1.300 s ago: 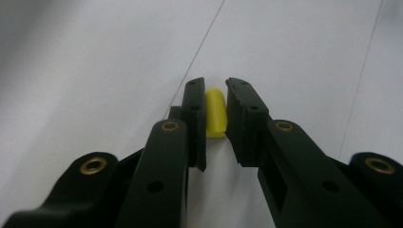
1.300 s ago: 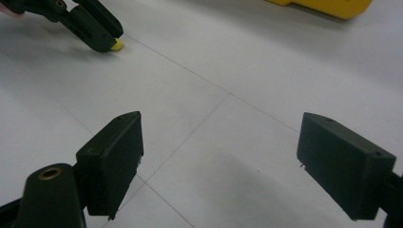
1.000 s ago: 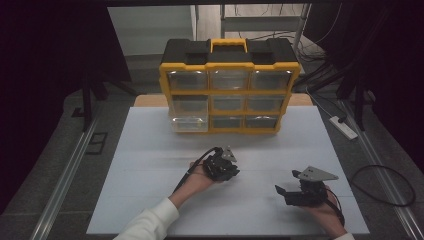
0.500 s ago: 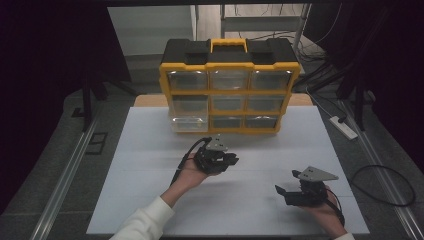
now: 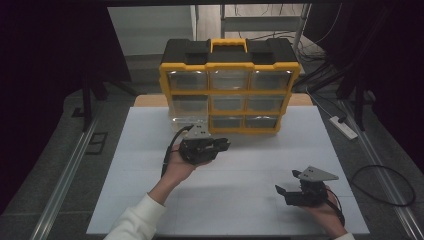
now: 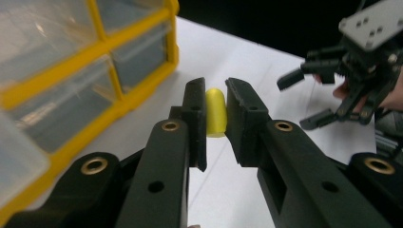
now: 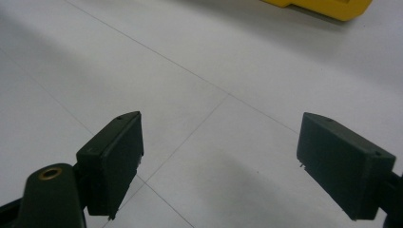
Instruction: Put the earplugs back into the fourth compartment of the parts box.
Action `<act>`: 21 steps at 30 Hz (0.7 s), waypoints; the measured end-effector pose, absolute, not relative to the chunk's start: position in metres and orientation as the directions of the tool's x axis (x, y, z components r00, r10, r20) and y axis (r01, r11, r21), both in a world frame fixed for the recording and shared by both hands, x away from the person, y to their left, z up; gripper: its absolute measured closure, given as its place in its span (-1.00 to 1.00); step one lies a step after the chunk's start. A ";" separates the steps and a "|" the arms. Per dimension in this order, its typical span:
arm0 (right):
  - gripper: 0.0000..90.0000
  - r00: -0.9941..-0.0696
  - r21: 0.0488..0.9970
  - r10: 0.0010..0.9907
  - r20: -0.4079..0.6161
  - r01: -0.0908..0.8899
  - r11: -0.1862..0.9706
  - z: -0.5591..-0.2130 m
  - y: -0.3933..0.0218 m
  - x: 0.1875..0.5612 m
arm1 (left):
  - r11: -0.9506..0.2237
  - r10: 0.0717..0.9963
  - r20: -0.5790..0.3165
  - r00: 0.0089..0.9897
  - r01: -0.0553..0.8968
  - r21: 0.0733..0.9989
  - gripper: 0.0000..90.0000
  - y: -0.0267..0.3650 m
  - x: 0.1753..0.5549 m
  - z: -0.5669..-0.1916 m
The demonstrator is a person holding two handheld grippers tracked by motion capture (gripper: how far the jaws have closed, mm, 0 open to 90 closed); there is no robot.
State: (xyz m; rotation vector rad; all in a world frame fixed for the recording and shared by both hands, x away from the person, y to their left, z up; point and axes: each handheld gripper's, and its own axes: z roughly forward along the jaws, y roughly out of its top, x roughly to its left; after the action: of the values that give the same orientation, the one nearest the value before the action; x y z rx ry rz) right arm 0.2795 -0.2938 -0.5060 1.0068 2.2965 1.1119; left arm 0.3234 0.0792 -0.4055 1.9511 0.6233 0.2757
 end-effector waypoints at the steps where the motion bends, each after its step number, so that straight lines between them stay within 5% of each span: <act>1: -0.63 -0.662 0.795 0.748 -0.039 0.433 0.424 -0.506 -0.294 0.280 | -0.330 0.543 -0.080 0.836 0.300 0.895 0.73 0.083 0.323 -0.403; 21: -0.63 -0.661 0.796 0.749 -0.037 0.434 0.422 -0.506 -0.294 0.279 | -0.195 0.649 -0.082 0.756 0.270 0.943 0.73 0.136 0.323 -0.373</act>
State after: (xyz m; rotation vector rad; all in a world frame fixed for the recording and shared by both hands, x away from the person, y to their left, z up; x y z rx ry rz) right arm 0.2795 -0.2938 -0.5056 1.0101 2.2940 1.1143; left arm 0.3231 0.1364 -0.3728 1.7797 0.7197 0.4022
